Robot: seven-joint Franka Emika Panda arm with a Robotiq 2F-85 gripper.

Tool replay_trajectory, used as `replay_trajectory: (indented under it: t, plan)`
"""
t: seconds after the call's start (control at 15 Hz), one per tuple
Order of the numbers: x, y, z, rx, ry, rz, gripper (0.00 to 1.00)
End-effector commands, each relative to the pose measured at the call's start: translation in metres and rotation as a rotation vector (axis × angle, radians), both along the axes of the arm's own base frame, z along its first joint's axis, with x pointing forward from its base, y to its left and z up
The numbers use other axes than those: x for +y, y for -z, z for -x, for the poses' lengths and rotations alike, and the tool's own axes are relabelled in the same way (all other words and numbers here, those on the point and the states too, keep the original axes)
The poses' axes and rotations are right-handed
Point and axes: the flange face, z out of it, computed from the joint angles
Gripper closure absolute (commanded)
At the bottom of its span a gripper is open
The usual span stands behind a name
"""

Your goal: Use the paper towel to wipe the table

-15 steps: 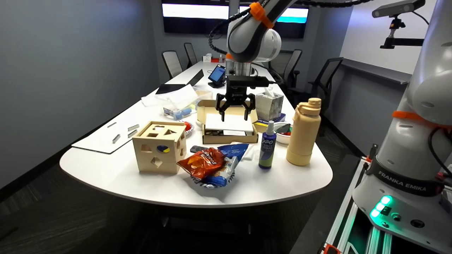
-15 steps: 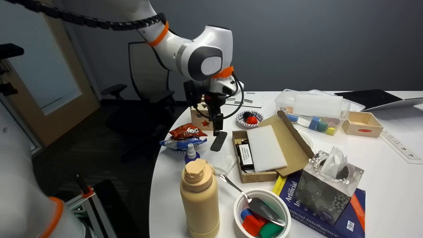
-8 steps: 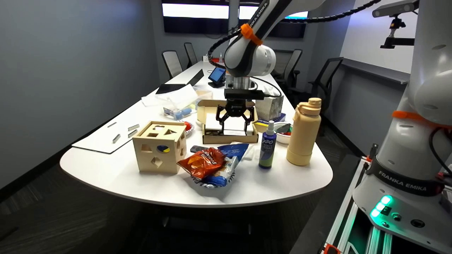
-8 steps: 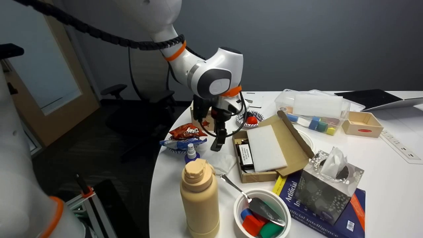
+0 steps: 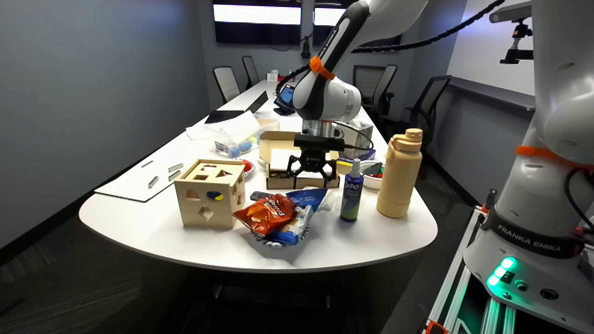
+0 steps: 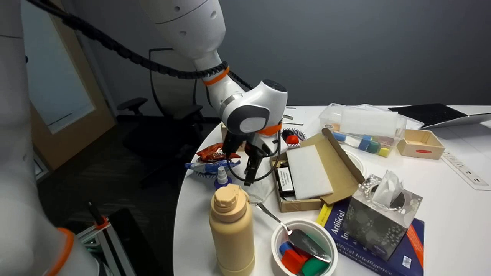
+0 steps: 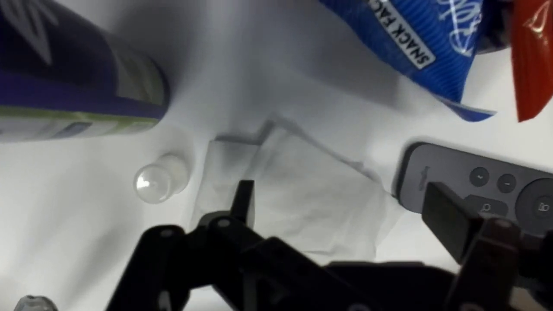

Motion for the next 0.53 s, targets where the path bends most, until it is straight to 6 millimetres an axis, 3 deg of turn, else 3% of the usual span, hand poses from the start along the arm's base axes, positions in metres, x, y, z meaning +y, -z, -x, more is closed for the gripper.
replay_trajectory:
  t: [0.0, 0.47]
  plan:
    - [-0.009, 0.018, 0.004, 0.005, 0.068, -0.020, 0.00]
    - [-0.030, 0.016, 0.004, -0.012, 0.135, 0.028, 0.00]
